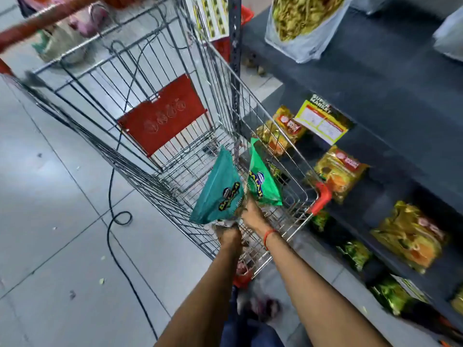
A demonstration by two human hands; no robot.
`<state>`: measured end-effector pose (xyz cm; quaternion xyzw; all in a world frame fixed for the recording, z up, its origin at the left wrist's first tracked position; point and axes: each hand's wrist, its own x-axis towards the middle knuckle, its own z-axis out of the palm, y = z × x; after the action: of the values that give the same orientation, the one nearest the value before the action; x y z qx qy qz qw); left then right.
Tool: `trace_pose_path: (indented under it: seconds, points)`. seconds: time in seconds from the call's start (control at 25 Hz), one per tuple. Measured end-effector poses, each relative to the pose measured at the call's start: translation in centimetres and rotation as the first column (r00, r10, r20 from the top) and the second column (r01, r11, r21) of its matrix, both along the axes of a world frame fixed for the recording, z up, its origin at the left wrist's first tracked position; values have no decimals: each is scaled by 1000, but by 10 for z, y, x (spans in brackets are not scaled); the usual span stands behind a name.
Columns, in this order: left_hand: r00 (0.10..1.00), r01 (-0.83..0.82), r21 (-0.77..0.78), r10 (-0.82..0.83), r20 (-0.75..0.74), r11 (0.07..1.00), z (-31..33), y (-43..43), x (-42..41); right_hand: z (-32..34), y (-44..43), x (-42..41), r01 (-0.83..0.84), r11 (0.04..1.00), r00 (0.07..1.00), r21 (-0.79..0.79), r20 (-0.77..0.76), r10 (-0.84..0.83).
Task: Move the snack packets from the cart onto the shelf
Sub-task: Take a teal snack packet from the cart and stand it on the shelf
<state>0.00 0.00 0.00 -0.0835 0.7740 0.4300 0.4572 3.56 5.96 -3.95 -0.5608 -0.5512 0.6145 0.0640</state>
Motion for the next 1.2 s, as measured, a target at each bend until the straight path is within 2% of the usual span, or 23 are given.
trace_pose_path:
  seconds: [0.08,0.16,0.2,0.24,0.32,0.36,0.44,0.52,0.6,0.68,0.8,0.96,1.08,1.2]
  points:
    - [993,-114,38,112,39,993,-12,12,-6,-12,10,-6,-47,998,999,40,-9,48]
    - [973,-224,48,220,75,973,-36,24,-16,-40,22,-13,-87,975,996,207,1,88]
    - [957,-271,37,265,115,962,-47,28,-20,-57,27,-16,-6,979,999,206,-41,15]
    - [947,-297,19,292,136,955,-59,29,-26,-65,31,-15,36,977,997,210,-69,-22]
    - [947,-288,-16,287,144,958,-70,28,-36,-54,31,-13,5,968,1000,252,-2,-5]
    - [955,-257,-36,259,147,966,-75,28,-39,-50,29,-14,-37,973,998,226,61,24]
    - [967,-212,-124,226,120,970,-73,29,-44,-42,29,-15,-53,987,996,151,78,41]
    - [963,-244,-151,258,75,958,-67,30,-49,-30,28,-17,17,999,1000,30,-4,-16]
    - [972,-224,-103,230,52,969,-60,31,-48,-15,27,-18,70,997,997,-38,-38,-72]
    - [989,-150,-17,150,-5,988,-48,26,-50,4,23,-20,120,992,986,-35,-116,-123]
    - [991,64,270,-29,-133,961,-18,17,-62,40,23,-22,182,983,960,31,-221,-171]
    - [917,380,509,-243,-316,773,46,18,-96,100,25,-19,276,948,900,161,-390,-196]
    - [834,543,556,-330,-441,629,98,29,-111,143,30,-5,315,909,883,274,-436,-174]
    - [778,627,596,-356,-518,501,146,43,-108,185,46,19,349,804,893,481,-430,-131]
